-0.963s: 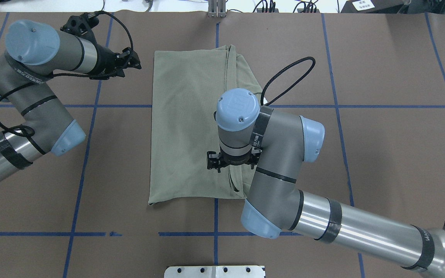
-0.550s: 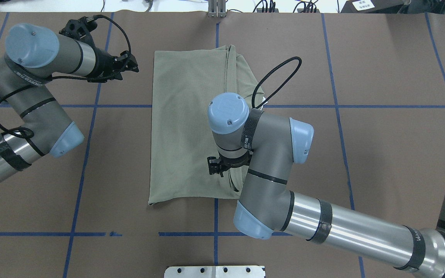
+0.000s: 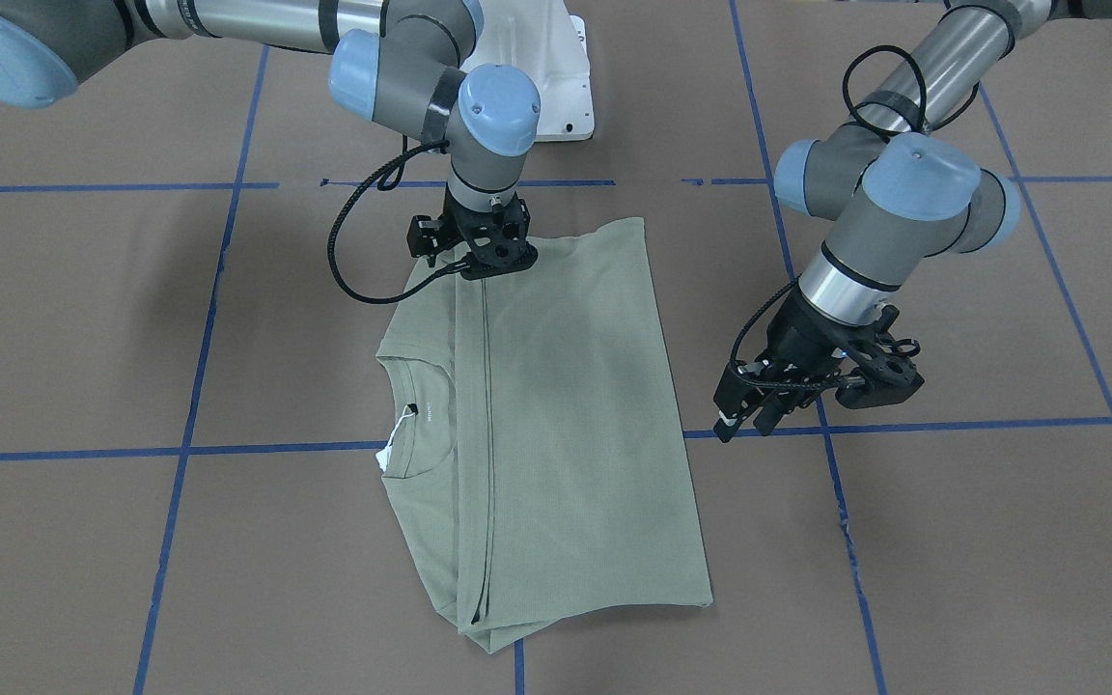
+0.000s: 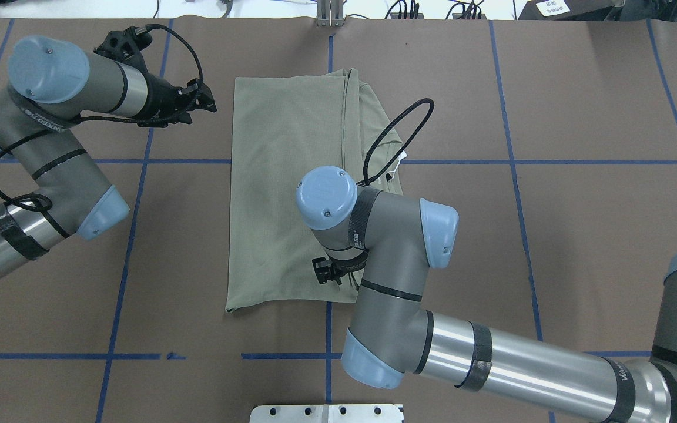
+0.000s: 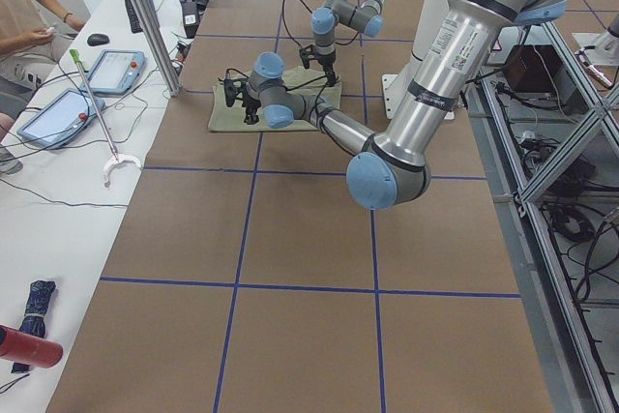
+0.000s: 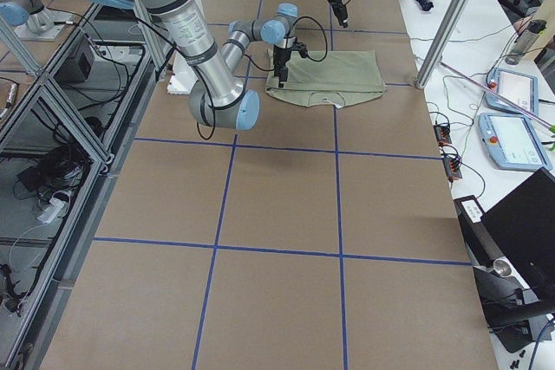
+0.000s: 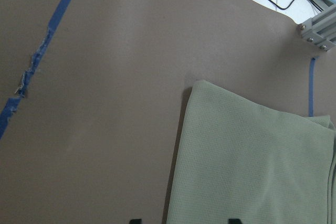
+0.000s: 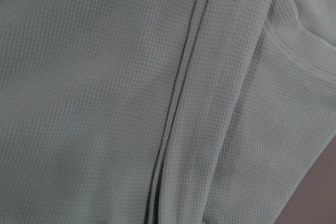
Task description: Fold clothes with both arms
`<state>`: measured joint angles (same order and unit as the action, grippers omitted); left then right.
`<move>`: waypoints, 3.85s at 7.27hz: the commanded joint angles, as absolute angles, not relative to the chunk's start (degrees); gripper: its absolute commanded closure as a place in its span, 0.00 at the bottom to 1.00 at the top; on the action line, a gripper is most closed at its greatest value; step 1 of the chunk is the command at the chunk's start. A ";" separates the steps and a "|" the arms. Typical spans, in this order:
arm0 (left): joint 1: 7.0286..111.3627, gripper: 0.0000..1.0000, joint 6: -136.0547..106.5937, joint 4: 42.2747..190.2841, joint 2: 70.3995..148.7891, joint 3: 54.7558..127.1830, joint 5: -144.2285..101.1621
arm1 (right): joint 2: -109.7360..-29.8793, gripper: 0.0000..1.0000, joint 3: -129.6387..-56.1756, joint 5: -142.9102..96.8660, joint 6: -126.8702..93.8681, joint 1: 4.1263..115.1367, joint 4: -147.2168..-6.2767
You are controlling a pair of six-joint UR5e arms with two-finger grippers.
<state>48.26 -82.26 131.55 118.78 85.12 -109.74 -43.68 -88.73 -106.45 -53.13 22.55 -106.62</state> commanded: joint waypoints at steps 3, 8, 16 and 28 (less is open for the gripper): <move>48.25 0.37 -82.18 132.19 118.56 85.08 -109.86 | -44.30 0.00 -88.86 -104.41 -50.81 21.71 -109.76; 48.34 0.37 -82.27 133.42 118.48 85.69 -109.86 | -64.21 0.00 -107.97 -102.39 -42.45 24.79 -112.94; 48.69 0.37 -82.18 133.24 117.51 88.15 -115.14 | -38.43 0.00 -75.80 -102.57 -44.90 32.69 -96.34; 48.43 0.37 -82.09 132.63 116.54 90.26 -119.24 | -49.62 0.00 -87.73 -104.80 -67.37 35.99 -90.09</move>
<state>48.54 -82.07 133.09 116.53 90.10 -116.89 -46.34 -80.72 -107.57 -52.33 40.56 -90.15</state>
